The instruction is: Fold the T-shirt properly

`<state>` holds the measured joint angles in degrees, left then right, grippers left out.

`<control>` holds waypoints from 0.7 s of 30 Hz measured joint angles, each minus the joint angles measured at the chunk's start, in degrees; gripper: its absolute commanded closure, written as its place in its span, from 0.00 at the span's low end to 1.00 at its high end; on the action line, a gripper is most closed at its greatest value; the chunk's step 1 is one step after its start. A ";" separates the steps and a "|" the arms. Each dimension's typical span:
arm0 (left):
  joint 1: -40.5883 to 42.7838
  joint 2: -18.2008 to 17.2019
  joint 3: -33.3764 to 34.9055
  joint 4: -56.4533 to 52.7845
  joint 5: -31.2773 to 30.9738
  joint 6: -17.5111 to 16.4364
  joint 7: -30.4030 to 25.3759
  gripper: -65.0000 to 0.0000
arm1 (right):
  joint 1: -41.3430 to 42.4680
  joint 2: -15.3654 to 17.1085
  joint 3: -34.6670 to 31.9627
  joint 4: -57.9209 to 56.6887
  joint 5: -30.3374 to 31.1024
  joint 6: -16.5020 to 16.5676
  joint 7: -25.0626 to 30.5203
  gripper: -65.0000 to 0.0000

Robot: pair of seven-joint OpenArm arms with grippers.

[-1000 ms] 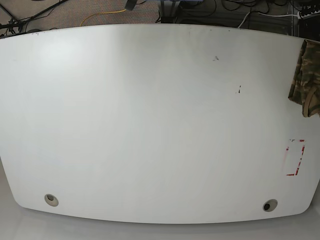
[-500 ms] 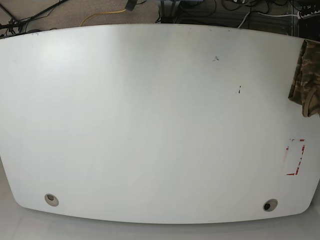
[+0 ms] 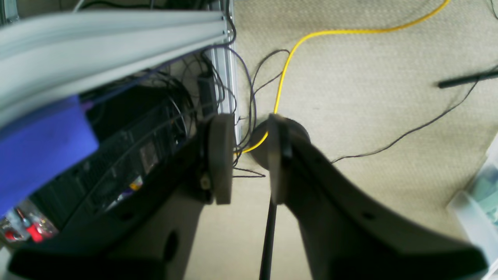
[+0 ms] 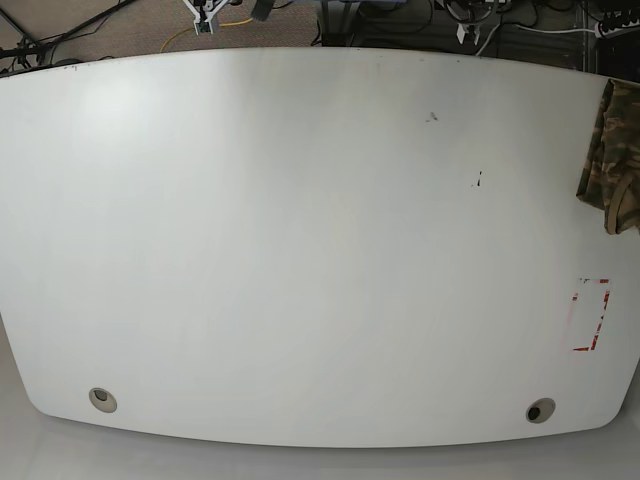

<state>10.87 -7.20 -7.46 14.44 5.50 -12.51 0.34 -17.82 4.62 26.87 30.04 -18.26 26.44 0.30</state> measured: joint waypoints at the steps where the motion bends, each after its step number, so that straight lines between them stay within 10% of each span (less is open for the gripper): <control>1: -0.74 0.02 0.00 -0.63 0.68 1.42 0.33 0.59 | 1.31 0.39 0.04 -1.81 -0.94 -0.68 -0.13 0.78; 21: -7.37 2.73 -0.11 -7.87 4.57 11.80 0.22 0.59 | 11.08 2.16 0.07 -12.11 -7.56 -4.22 0.04 0.78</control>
<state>3.51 -4.47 -7.57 6.57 10.07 -0.71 0.56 -6.74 6.79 26.94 17.93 -25.82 22.22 0.34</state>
